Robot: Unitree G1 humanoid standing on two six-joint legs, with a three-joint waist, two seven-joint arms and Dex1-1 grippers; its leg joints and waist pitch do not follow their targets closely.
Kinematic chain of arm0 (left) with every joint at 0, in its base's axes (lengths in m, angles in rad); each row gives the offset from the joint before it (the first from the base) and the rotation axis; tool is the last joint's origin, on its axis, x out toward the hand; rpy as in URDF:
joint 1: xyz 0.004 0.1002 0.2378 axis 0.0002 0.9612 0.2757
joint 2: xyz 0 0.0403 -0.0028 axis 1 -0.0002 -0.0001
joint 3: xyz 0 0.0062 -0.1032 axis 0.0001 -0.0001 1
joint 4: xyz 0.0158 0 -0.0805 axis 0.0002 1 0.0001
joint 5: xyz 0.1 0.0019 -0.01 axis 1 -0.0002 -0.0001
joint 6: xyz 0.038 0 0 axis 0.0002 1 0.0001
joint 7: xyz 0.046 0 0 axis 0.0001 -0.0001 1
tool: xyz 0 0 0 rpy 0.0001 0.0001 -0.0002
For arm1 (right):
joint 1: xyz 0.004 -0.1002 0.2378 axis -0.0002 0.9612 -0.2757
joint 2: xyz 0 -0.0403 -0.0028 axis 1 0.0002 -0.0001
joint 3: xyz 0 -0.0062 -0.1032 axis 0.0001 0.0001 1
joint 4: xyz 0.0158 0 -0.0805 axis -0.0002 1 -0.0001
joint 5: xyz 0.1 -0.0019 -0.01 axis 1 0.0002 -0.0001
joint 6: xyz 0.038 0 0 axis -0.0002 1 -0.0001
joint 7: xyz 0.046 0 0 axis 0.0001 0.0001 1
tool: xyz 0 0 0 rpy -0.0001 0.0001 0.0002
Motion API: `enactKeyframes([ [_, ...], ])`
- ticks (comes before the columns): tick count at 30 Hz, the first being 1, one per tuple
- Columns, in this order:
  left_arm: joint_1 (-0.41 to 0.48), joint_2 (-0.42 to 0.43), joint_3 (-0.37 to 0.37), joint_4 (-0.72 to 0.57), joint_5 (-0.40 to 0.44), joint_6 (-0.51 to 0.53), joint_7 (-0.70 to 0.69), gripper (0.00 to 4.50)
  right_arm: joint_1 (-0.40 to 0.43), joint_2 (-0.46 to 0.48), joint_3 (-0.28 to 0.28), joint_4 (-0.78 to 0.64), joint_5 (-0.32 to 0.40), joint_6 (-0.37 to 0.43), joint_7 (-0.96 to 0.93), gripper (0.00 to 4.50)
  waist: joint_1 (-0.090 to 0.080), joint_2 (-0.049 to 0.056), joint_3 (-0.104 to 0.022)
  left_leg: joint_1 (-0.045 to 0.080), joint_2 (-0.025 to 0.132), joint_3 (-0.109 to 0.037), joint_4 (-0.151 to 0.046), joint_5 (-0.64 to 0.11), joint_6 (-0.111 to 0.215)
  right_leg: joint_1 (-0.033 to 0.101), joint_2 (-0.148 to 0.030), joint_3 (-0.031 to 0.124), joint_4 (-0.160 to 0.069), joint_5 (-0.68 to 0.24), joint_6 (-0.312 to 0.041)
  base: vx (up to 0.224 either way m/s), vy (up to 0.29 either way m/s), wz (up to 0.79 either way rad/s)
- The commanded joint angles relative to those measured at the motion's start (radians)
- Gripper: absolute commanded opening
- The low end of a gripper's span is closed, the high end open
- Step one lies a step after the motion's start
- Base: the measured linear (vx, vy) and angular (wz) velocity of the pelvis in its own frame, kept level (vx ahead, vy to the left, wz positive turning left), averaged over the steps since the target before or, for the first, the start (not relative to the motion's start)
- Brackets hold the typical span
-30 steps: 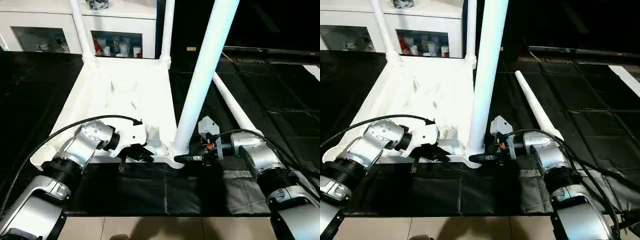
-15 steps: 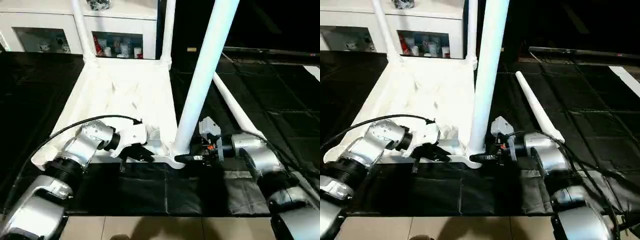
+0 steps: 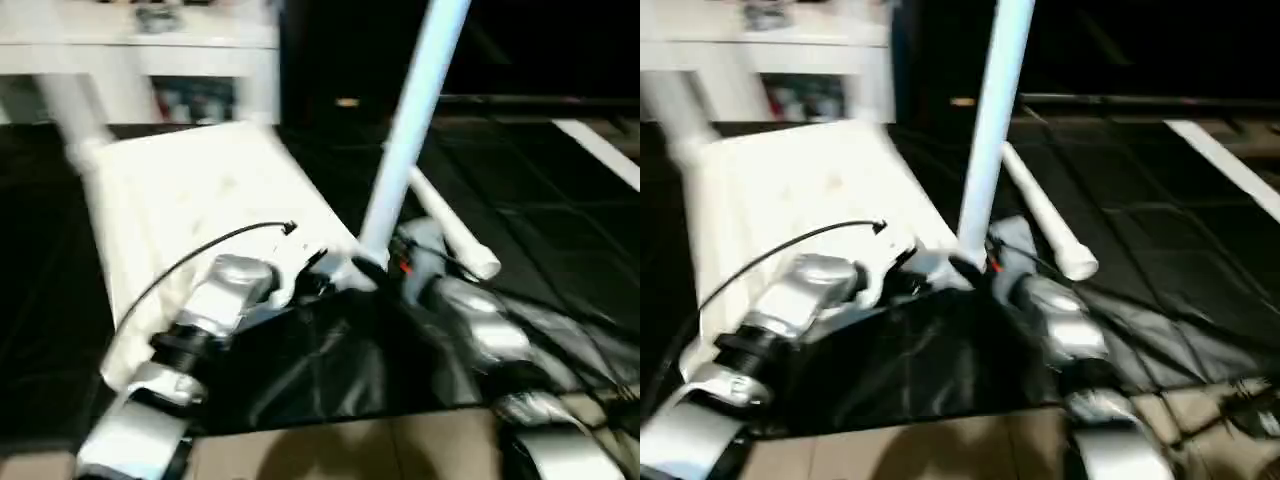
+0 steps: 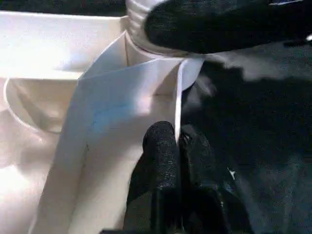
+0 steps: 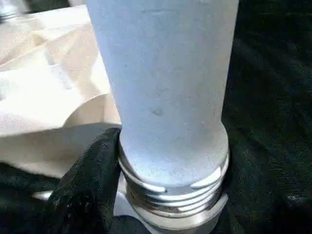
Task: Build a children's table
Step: Rotate leg to tighten
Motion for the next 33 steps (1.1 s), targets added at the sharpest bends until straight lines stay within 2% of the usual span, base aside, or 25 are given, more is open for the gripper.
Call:
enactKeyframes([
  [1,-0.013,-0.047,-0.037,-0.062,-0.009,-0.009,-0.001,0.0,-0.009,0.093,0.058,0.023,0.013,0.02,0.044,3.09,0.011,0.005,-0.059,-0.005,0.028,-0.011,-0.068,-0.287,0.029,0.047,-0.068,0.041,-0.088,-0.371,-0.153,0.0,0.0,0.0],
  [2,-0.01,-0.044,-0.038,-0.065,-0.009,-0.007,-0.002,0.0,-0.007,0.092,0.06,0.02,0.009,0.016,0.046,3.3,0.012,0.006,-0.059,-0.004,0.029,-0.01,-0.068,-0.276,0.033,0.047,-0.067,0.042,-0.085,-0.348,-0.162,0.0,0.0,0.0],
  [3,-0.004,-0.032,-0.04,-0.066,-0.007,-0.012,-0.006,0.0,0.001,0.086,0.06,0.01,0.009,0.012,0.06,3.3,0.013,0.007,-0.06,-0.003,0.03,-0.009,-0.067,-0.264,0.037,0.048,-0.067,0.043,-0.083,-0.324,-0.171,0.0,0.0,0.0],
  [4,0.0,-0.019,-0.04,-0.064,-0.003,-0.022,-0.011,0.0,0.009,0.08,0.059,0.003,0.012,0.012,0.069,3.47,0.014,0.005,-0.061,-0.009,0.028,-0.008,-0.066,-0.231,0.051,0.054,-0.067,0.043,-0.077,-0.285,-0.182,0.0,0.0,0.0],
  [6,0.005,-0.008,-0.04,-0.068,0.0,-0.026,-0.013,0.0,0.016,0.073,0.061,-0.002,0.007,0.003,0.076,3.54,0.015,0.006,-0.064,-0.009,0.029,-0.006,-0.063,-0.199,0.057,0.055,-0.067,0.042,-0.072,-0.239,-0.196,0.0,0.0,0.0],
  [8,0.021,0.02,-0.048,-0.084,0.007,-0.033,-0.032,0.0,0.029,0.051,0.07,-0.001,-0.01,-0.034,0.09,3.81,0.015,0.008,-0.063,-0.011,0.03,-0.006,-0.064,-0.184,0.06,0.057,-0.067,0.042,-0.068,-0.205,-0.21,0.0,0.0,0.0],
  [14,0.052,0.086,-0.068,-0.108,0.01,-0.074,-0.114,0.0,0.065,-0.02,0.061,-0.015,-0.009,-0.084,0.159,4.32,0.018,0.012,-0.059,-0.003,0.035,-0.005,-0.067,-0.235,0.05,0.053,-0.066,0.043,-0.074,-0.252,-0.207,0.0,0.0,0.0],
  [16,0.06,0.133,-0.078,-0.109,0.007,-0.105,-0.177,0.0,0.093,-0.092,0.05,-0.053,0.013,-0.102,0.261,4.46,0.019,0.012,-0.058,-0.002,0.035,-0.006,-0.069,-0.244,0.046,0.053,-0.065,0.043,-0.074,-0.26,-0.204,0.0,0.0,0.0],
  [22,0.061,0.199,-0.103,-0.094,-0.003,-0.191,-0.289,0.0,0.107,-0.209,0.046,-0.094,0.037,-0.129,0.437,4.46,0.037,0.011,-0.058,0.0,0.035,-0.005,-0.066,-0.242,0.053,0.054,-0.066,0.043,-0.072,-0.255,-0.207,0.0,0.0,0.0],
  [23,0.062,0.229,-0.123,-0.086,-0.011,-0.242,-0.364,0.0,0.101,-0.263,0.061,-0.113,0.05,-0.12,0.545,4.46,0.036,0.011,-0.059,-0.001,0.035,-0.004,-0.066,-0.242,0.054,0.055,-0.065,0.044,-0.071,-0.253,-0.208,0.0,0.0,0.0],
  [24,0.062,0.234,-0.126,-0.085,-0.013,-0.252,-0.378,0.0,0.099,-0.272,0.064,-0.117,0.053,-0.118,0.564,4.46,0.042,0.009,-0.059,-0.001,0.034,-0.002,-0.063,-0.234,0.066,0.056,-0.063,0.044,-0.07,-0.243,-0.205,0.0,0.0,0.0],
  [26,0.064,0.262,-0.145,-0.087,-0.019,-0.278,-0.452,0.0,0.091,-0.308,0.084,-0.137,0.062,-0.106,0.656,4.46,0.048,0.011,-0.058,0.0,0.037,-0.001,-0.062,-0.227,0.07,0.056,-0.062,0.042,-0.068,-0.239,-0.209,0.0,0.0,0.0],
  [29,0.061,0.279,-0.161,-0.084,-0.018,-0.3,-0.494,0.0,0.081,-0.323,0.098,-0.145,0.065,-0.098,0.708,4.46,0.055,0.012,-0.059,0.002,0.04,0.0,-0.061,-0.228,0.068,0.053,-0.065,0.041,-0.068,-0.25,-0.217,0.0,0.0,0.0],
  [30,0.056,0.294,-0.176,-0.074,-0.016,-0.331,-0.532,0.0,0.068,-0.335,0.116,-0.148,0.063,-0.097,0.759,4.46,0.06,0.009,-0.06,0.002,0.04,0.0,-0.061,-0.223,0.066,0.052,-0.065,0.04,-0.067,-0.249,-0.22,0.0,0.0,0.0],
  [31,0.056,0.294,-0.176,-0.074,-0.016,-0.331,-0.532,0.0,0.068,-0.335,0.116,-0.148,0.063,-0.097,0.759,4.46,0.063,0.012,-0.06,0.003,0.043,0.0,-0.061,-0.22,0.063,0.05,-0.065,0.04,-0.063,-0.235,-0.225,0.0,0.0,0.0],
  [33,0.041,0.312,-0.203,-0.049,-0.004,-0.389,-0.588,0.0,0.042,-0.344,0.164,-0.151,0.049,-0.104,0.854,4.46,0.068,0.009,-0.06,0.003,0.042,0.0,-0.061,-0.225,0.064,0.051,-0.064,0.038,-0.063,-0.225,-0.229,0.0,0.0,0.0],
])
